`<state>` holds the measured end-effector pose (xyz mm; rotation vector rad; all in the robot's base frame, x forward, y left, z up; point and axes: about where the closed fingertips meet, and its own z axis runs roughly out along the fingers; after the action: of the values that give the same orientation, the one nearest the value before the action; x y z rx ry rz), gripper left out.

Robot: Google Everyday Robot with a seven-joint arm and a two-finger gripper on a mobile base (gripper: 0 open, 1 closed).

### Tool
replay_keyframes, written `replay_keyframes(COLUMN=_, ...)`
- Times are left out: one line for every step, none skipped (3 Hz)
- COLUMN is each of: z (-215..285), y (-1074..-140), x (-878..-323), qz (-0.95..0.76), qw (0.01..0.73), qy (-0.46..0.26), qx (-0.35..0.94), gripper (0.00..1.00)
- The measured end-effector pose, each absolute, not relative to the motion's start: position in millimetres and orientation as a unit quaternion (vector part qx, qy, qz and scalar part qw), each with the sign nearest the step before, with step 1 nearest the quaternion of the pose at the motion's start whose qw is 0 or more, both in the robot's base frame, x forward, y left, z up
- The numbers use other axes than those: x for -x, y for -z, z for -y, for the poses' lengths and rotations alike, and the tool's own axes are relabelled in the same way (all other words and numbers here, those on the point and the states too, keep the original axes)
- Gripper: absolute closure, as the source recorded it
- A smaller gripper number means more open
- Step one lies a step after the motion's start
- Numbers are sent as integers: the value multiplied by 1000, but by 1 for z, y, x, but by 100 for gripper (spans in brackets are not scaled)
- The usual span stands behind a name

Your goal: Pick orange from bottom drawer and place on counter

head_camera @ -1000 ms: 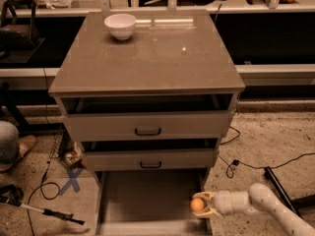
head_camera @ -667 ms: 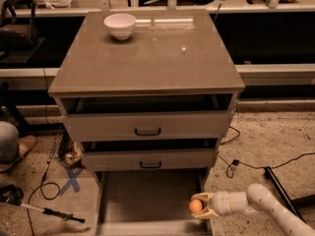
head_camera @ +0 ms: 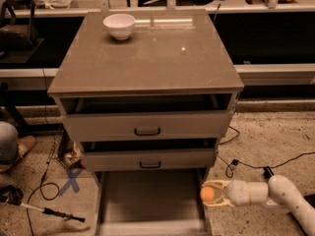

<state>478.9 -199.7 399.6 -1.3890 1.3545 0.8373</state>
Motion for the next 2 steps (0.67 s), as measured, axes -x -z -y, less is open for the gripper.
replay_keyframes(z=224, y=-505, x=-468, qz=-508, qw=530, qy=-310, qx=605, gripper=100)
replay_keyframes(z=237, y=-577, x=-458, qz=-472, qw=549, qy=-277, qx=631, gripper=100)
